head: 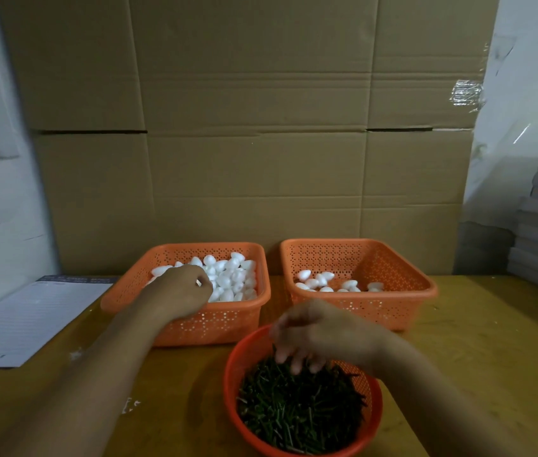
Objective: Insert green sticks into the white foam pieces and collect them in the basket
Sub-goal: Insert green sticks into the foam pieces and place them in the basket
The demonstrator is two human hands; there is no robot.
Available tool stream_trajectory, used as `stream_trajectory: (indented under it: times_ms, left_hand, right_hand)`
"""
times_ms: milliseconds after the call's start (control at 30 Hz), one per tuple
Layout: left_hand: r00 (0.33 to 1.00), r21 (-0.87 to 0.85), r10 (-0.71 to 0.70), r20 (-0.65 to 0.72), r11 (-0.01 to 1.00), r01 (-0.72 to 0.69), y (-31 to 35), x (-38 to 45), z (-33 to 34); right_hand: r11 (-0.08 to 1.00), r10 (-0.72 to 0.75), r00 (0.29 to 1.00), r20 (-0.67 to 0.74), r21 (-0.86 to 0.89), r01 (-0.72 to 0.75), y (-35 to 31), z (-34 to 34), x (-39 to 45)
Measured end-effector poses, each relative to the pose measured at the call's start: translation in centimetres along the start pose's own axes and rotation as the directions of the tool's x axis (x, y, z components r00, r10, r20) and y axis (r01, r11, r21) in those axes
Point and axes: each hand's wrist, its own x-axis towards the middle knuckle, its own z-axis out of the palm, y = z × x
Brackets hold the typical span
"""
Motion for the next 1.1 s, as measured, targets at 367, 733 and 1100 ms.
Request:
stream_trajectory:
  times_ms: [367, 733, 1100]
  left_hand:
    - [0.975, 0.054, 0.044, 0.218, 0.997, -0.057, 1.6, 4.1, 0.0]
    - [0.934, 0.240, 0.064, 0.352, 0.958, -0.156, 1.2, 4.8, 0.7]
    - [0.943, 0.157, 0.119, 0.311, 0.972, -0.174, 1.1, 4.7, 0.9]
  right_hand:
    - [0.973, 0.017, 0.986, 0.169, -0.230, 0.022, -0.8, 1.1, -0.3]
    - [0.976, 0.047, 0.979, 0.199, -0.217, -0.002, -0.8, 1.1, -0.2]
    - [0.979, 0.034, 0.977, 0.209, -0.204, 0.010, -0.7, 1.1, -0.3]
